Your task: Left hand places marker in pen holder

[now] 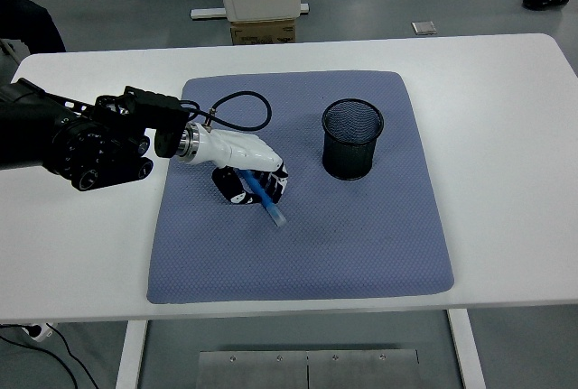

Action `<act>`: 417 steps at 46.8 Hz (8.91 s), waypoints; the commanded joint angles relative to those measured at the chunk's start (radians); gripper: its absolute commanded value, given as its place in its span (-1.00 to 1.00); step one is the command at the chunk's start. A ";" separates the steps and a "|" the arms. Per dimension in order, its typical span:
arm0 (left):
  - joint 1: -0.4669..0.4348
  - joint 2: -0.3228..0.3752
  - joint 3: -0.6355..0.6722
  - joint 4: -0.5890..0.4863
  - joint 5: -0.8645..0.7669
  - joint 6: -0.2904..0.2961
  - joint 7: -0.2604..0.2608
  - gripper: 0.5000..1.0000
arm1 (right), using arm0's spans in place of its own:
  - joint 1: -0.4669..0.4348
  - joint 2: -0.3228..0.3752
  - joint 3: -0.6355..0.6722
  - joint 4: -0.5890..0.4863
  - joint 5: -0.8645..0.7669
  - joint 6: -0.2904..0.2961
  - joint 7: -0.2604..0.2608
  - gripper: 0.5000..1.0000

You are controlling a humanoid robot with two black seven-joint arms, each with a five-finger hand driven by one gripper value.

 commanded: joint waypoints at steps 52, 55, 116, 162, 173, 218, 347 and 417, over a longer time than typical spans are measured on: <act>-0.031 0.002 -0.054 0.000 -0.208 -0.011 -0.014 -1.00 | 0.000 0.000 0.000 0.000 0.000 0.000 0.000 1.00; -0.029 0.001 -0.054 0.000 -0.205 -0.010 -0.015 -1.00 | 0.000 0.000 0.000 0.000 0.000 0.000 0.000 1.00; 0.005 -0.012 -0.026 0.002 -0.042 0.015 -0.051 -0.42 | 0.000 0.000 0.000 0.000 0.000 0.000 0.000 1.00; 0.024 -0.016 0.012 0.005 -0.013 0.081 -0.040 -0.97 | 0.000 0.000 0.000 0.000 0.000 0.000 0.000 1.00; 0.015 -0.009 0.011 0.008 -0.029 0.075 -0.040 -1.00 | 0.000 0.000 0.000 0.000 0.000 0.000 0.000 1.00; -0.069 0.005 -0.061 0.000 -0.202 -0.001 -0.040 -1.00 | 0.000 0.000 0.000 0.000 0.000 0.000 0.000 1.00; 0.287 -0.151 -0.669 0.107 -0.903 -0.183 -0.017 -1.00 | 0.000 0.000 0.000 0.000 0.000 0.000 0.000 1.00; 0.356 0.051 -0.901 0.147 -0.966 -0.182 -0.018 1.00 | 0.000 0.000 0.000 0.000 0.000 0.000 0.000 1.00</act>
